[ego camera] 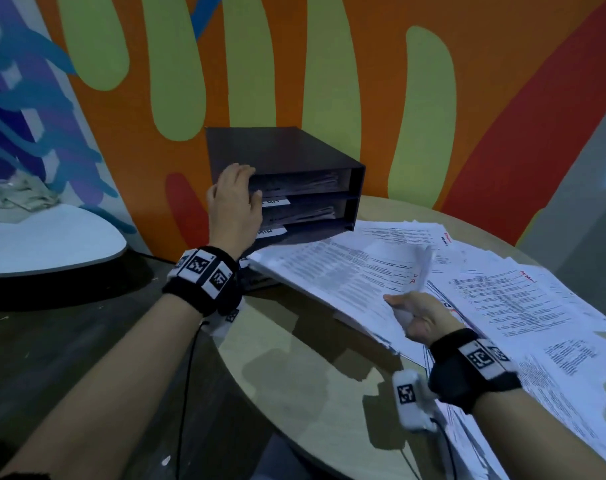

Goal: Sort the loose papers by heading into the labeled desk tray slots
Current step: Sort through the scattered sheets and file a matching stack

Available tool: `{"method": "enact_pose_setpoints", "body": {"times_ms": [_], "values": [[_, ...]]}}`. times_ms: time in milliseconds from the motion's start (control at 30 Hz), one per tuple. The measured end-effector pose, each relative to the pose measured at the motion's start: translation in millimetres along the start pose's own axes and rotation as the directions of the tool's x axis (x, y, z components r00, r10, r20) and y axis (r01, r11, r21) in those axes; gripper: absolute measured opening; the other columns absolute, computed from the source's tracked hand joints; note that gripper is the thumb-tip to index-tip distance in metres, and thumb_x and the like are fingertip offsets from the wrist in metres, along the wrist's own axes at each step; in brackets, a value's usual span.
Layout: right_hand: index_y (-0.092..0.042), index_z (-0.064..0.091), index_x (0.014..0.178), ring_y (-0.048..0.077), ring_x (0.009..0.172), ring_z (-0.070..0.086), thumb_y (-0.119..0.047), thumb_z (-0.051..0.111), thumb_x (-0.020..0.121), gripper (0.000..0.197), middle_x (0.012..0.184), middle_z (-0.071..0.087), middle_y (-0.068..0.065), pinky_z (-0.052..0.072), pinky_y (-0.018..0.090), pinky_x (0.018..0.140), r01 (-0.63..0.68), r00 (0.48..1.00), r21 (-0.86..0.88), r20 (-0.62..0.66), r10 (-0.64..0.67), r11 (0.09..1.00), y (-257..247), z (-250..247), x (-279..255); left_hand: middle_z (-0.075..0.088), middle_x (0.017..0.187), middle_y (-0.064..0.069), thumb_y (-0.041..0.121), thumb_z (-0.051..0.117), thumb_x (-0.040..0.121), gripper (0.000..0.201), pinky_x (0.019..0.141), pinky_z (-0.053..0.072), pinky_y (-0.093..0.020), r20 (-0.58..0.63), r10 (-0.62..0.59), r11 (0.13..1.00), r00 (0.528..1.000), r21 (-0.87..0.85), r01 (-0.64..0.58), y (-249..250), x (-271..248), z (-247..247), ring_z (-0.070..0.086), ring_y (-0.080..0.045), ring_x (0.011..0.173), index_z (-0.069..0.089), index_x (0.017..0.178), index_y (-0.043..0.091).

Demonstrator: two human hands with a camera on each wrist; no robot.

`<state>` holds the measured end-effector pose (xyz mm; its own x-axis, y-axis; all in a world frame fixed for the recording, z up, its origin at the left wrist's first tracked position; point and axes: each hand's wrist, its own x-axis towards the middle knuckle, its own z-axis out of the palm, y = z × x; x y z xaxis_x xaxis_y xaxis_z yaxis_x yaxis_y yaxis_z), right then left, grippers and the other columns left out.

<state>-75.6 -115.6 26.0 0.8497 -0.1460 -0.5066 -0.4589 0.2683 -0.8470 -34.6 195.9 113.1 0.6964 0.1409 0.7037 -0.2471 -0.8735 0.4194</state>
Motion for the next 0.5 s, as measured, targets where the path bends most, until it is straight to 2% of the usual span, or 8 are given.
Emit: {"method": "enact_pose_setpoints", "body": {"times_ms": [67,133,200,267,333,367,433,500], "values": [[0.011,0.057,0.118,0.041,0.106,0.063,0.011,0.063,0.083,0.035,0.117,0.065,0.025,0.045,0.056,0.099,-0.009,1.0,-0.018,-0.021,0.009,1.0,9,20,13,0.044,0.143,-0.005,0.018,0.05,0.097,0.039,0.109,0.027,-0.045,-0.027,0.002,1.0,1.0,-0.007,-0.002,0,-3,4,0.031,-0.02,0.14,0.05,0.135,0.012],[0.012,0.058,0.114,0.036,0.101,0.063,0.007,0.067,0.082,0.034,0.113,0.066,0.022,0.048,0.052,0.096,-0.013,0.998,-0.064,-0.06,0.009,0.998,12,45,11,0.045,0.141,-0.005,0.016,0.051,0.096,0.039,0.108,0.027,-0.043,-0.057,0.011,1.0,0.998,-0.008,-0.011,0,-5,7,0.033,-0.02,0.139,0.05,0.134,0.011],[0.012,0.054,0.115,0.029,0.095,0.062,0.004,0.066,0.084,0.034,0.113,0.064,0.016,0.053,0.037,0.082,0.01,0.996,-0.075,-0.086,-0.017,0.997,14,66,15,0.047,0.14,-0.005,0.015,0.052,0.095,0.039,0.106,0.028,-0.041,-0.078,0.026,1.0,0.997,-0.002,-0.026,0,-6,9,0.034,-0.02,0.137,0.05,0.133,0.011],[0.01,0.049,0.121,0.025,0.092,0.057,0.004,0.063,0.088,0.036,0.116,0.06,0.013,0.047,0.024,0.061,0.022,0.997,-0.039,-0.076,-0.024,0.999,13,87,20,0.047,0.139,-0.005,0.015,0.053,0.094,0.039,0.106,0.028,-0.041,-0.09,0.035,0.999,0.995,0.008,-0.034,-1,-7,10,0.034,-0.02,0.137,0.05,0.133,0.01],[0.008,0.044,0.131,0.025,0.094,0.057,0.005,0.062,0.089,0.046,0.126,0.057,0.015,0.046,0.023,0.06,0.031,0.997,0.036,-0.07,-0.028,0.999,6,111,25,0.048,0.138,-0.005,0.015,0.055,0.093,0.04,0.106,0.03,-0.041,-0.098,0.048,0.999,0.994,0.018,-0.047,-3,-7,12,0.035,-0.021,0.137,0.05,0.133,0.01],[0.008,0.044,0.132,0.023,0.089,0.058,0.005,0.061,0.089,0.046,0.123,0.058,0.014,0.047,0.018,0.059,0.026,0.998,0.07,-0.06,-0.022,0.997,2,122,28,0.048,0.138,-0.006,0.014,0.055,0.093,0.041,0.105,0.031,-0.041,-0.102,0.058,0.998,0.993,0.027,-0.055,-3,-7,13,0.036,-0.021,0.136,0.051,0.133,0.009],[0.005,0.053,0.117,0.017,0.066,0.053,0.006,0.059,0.09,0.028,0.092,0.06,0.011,0.041,0.012,0.041,0.009,0.999,0.142,-0.038,-0.004,0.99,-3,142,35,0.048,0.138,-0.006,0.014,0.055,0.092,0.042,0.104,0.032,-0.041,-0.108,0.072,0.997,0.992,0.046,-0.067,-4,-8,14,0.036,-0.022,0.136,0.05,0.133,0.009],[-0.003,0.053,0.09,0.014,0.055,0.045,0.002,0.057,0.092,0.007,0.071,0.049,0.006,0.038,0.015,0.035,0.002,0.999,0.123,-0.033,0.002,0.992,-5,159,43,0.048,0.139,-0.006,0.015,0.055,0.092,0.043,0.104,0.032,-0.041,-0.112,0.078,0.996,0.991,0.057,-0.072,-6,-8,17,0.035,-0.022,0.137,0.05,0.134,0.009]]}}
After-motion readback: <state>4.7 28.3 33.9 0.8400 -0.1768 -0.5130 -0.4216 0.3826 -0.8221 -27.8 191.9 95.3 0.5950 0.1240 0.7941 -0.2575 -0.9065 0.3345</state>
